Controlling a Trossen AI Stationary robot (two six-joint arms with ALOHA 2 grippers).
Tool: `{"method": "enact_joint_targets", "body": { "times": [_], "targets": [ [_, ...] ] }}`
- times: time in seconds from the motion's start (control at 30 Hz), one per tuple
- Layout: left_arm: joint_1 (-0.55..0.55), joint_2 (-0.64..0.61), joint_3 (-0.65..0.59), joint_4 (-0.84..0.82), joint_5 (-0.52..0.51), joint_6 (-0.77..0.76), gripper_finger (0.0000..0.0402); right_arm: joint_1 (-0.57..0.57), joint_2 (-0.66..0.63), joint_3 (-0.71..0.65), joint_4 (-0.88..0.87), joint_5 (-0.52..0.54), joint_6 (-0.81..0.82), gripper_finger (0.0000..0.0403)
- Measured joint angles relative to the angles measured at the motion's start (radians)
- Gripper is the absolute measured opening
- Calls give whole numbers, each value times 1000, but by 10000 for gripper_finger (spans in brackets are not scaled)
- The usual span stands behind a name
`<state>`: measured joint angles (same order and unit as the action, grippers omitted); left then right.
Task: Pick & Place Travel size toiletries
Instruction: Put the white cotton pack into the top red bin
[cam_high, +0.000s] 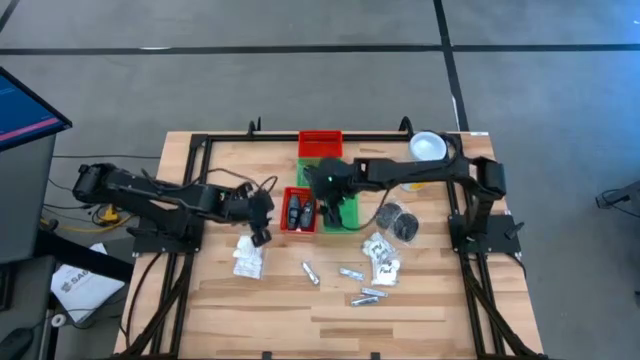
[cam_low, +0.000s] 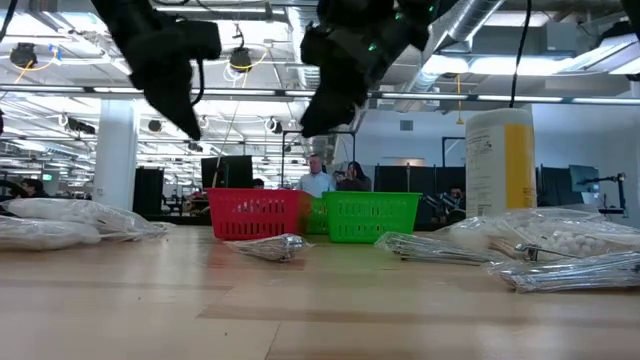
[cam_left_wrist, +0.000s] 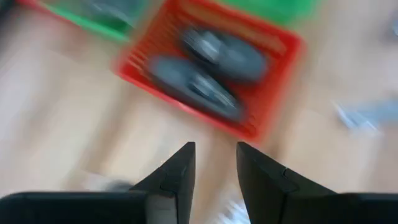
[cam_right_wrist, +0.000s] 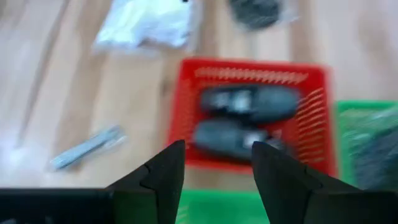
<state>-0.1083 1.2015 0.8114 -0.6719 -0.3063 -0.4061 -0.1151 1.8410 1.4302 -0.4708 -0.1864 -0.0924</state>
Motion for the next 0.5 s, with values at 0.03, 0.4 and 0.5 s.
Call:
{"method": "enact_joint_targets", "body": {
  "times": [0.03, 0.4, 0.5],
  "targets": [
    [-5, 0, -14, 2, 48, -1, 108, 17, -3, 0, -9, 0, 9, 174],
    [-175, 1, -142, -2, 281, -111, 120, 149, -6, -1, -16, 1, 49, 171],
    [-220, 1, -151, 1, 281, -125, 136, 155, -6, -1, -3, 5, 55, 169]
  ]
}}
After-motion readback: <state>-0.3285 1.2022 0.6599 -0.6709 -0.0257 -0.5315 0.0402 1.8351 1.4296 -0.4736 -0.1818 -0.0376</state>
